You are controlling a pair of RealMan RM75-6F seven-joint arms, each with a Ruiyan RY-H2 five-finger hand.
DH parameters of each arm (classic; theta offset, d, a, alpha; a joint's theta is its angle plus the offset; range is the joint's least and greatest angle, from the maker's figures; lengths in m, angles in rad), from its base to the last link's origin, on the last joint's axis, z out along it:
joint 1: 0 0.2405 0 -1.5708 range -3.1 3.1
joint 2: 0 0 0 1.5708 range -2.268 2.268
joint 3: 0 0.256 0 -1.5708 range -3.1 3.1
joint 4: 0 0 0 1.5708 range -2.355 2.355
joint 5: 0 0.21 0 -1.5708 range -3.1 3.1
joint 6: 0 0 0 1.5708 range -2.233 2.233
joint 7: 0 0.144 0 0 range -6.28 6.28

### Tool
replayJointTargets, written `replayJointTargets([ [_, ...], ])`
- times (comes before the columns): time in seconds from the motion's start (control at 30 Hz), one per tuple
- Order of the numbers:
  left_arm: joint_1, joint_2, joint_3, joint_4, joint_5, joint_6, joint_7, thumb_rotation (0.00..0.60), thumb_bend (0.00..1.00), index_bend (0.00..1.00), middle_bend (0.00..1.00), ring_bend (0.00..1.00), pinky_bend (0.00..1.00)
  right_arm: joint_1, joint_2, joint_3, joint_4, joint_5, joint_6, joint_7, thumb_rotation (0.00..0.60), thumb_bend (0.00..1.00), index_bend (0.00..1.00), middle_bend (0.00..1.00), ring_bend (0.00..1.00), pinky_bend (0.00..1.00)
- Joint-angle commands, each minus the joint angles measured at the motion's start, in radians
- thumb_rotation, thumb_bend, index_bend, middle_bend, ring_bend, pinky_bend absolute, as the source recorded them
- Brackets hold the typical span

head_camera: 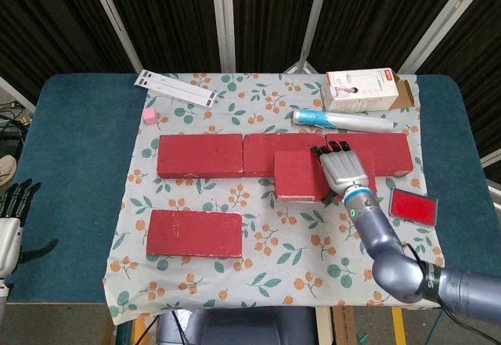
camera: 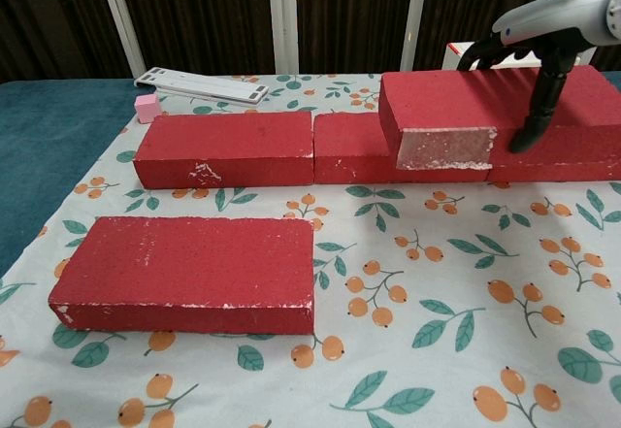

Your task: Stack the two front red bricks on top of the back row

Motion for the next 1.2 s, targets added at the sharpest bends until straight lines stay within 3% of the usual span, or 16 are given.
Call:
replayJointTargets([
  [0.03, -0.005, -0.01, -0.01, -0.001, -0.021, -0.006, 0.02, 0.6, 0.01, 0.1, 0.02, 0.0, 0.13, 0.123, -0.032, -0.011, 0.182, 0.132, -0.155, -0.02, 0.6, 0.07, 0.29, 0.26, 0.04, 0.0],
  [0.23, -0.011, -0.027, -0.029, -0.002, -0.067, -0.011, 0.061, 0.6, 0.01, 0.1, 0.02, 0.0, 0.13, 0.208, -0.129, -0.057, 0.411, 0.178, -0.267, 0.009, 0.6, 0.07, 0.29, 0.26, 0.04, 0.0],
  [0.53, -0.017, -0.038, -0.04, -0.001, -0.101, -0.017, 0.093, 0.6, 0.01, 0.1, 0.02, 0.0, 0.13, 0.259, -0.237, -0.133, 0.618, 0.16, -0.363, 0.07, 0.6, 0.07, 0.29, 0.26, 0.04, 0.0],
  [0.8, -0.023, -0.045, -0.039, 0.0, -0.11, -0.025, 0.113, 0.6, 0.01, 0.1, 0.02, 0.0, 0.13, 0.276, -0.28, -0.175, 0.711, 0.101, -0.406, 0.13, 0.6, 0.07, 0.29, 0.26, 0.04, 0.0],
  [1.2, -0.026, -0.053, -0.038, -0.001, -0.114, -0.024, 0.133, 0.6, 0.01, 0.1, 0.02, 0.0, 0.13, 0.307, -0.274, -0.238, 0.744, 0.068, -0.438, 0.207, 0.6, 0.07, 0.29, 0.26, 0.04, 0.0],
])
